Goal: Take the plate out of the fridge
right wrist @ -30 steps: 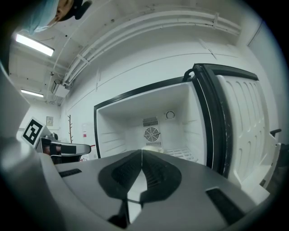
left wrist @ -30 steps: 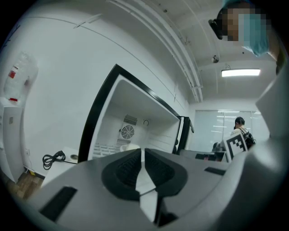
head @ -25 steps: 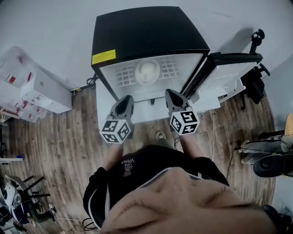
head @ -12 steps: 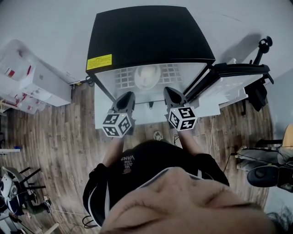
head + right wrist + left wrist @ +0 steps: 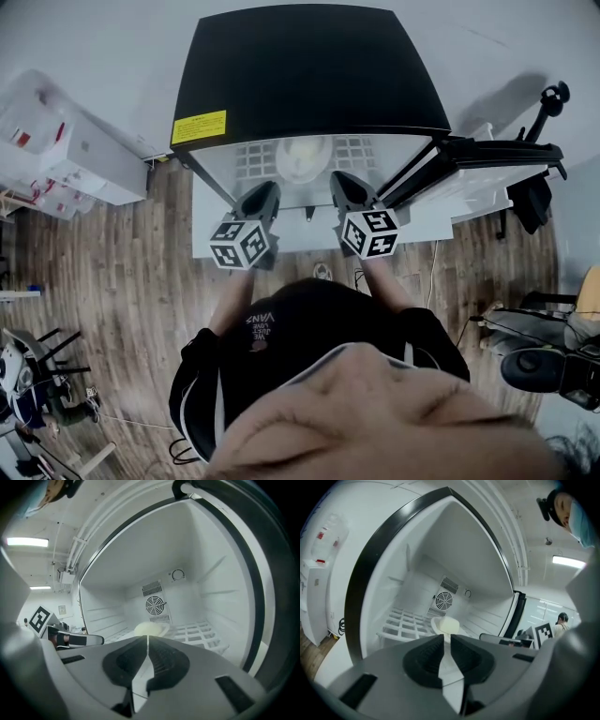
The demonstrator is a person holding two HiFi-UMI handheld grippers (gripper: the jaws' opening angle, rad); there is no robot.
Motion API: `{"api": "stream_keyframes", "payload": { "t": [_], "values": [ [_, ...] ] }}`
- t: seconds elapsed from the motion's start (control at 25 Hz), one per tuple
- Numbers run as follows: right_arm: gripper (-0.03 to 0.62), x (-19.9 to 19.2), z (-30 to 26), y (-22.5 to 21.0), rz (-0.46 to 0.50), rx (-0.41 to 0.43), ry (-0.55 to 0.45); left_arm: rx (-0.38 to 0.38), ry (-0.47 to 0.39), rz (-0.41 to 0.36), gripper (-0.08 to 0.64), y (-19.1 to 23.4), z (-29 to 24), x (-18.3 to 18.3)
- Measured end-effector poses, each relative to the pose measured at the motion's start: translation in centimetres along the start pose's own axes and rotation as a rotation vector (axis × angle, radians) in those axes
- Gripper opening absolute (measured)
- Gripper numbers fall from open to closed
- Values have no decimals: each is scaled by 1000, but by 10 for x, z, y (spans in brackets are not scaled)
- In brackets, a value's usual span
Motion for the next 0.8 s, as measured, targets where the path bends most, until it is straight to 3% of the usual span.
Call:
{"api": "stream_keyframes", "payload": {
  "t": [0.16,0.28,0.36,0.44,0.8],
  "values": [
    [12,-2,-6,-1,-80,55,3,-4,14,29,25,3,-5,-3],
    [12,-2,-7,-1,-109,86,-1,-37,27,62,112,1,-10,-4],
    [27,-3,-8,1,-118,107,5,-46,34,68,115,-1,-12,-4],
    [102,-5,-11,5,-141,141,19,-58,36,78,115,-2,-14,-4],
    [132,-11,-23,11,-336,288,48,-131,52,185,115,-2,-23,-2]
  ]
}}
Point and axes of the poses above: the fingertips, and each gripper's own axes: z backward along the fingers, y to its left, x out of its top, the point moved 2 cm from there along z, backward along the fingers, and after that the axes turned 14 degrees about y, right-handed, at the moved point
